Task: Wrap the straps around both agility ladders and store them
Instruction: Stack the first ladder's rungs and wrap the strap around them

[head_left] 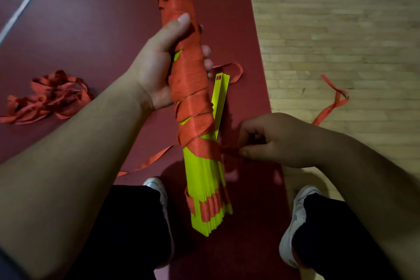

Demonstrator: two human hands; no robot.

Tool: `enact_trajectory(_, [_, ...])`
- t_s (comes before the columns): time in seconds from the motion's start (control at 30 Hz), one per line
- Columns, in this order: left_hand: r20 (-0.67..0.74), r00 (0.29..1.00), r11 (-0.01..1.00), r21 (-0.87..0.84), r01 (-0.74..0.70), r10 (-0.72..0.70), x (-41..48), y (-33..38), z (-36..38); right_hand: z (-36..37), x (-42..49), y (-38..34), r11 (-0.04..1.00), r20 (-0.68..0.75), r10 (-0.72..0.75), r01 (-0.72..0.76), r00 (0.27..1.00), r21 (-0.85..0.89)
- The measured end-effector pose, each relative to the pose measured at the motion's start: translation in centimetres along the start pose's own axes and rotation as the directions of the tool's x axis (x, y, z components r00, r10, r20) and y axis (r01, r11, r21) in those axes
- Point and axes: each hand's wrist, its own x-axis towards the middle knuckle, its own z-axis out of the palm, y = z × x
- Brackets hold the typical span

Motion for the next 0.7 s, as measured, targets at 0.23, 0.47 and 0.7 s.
enact_trajectory(0.23, [0.051,0.999,0.996,-0.089,0.012,-0.008,0.3,0.2,-0.8,0.0,0.0,0.1,0.999,-0.044,-0.030,0.028,0.999,-0.034])
enact_trajectory(0.47, [0.050,0.999,0.999,-0.031,0.021,-0.019,0.2,-0.5,0.0,0.8,0.4,0.9,0.981,-0.090,-0.013,-0.005,0.996,-0.193])
enact_trajectory(0.7, [0.044,0.998,0.997,0.063,0.049,-0.052,0.3,-1.0,0.0,0.5,0.8,0.7,0.984,-0.075,-0.019,0.006,0.997,-0.177])
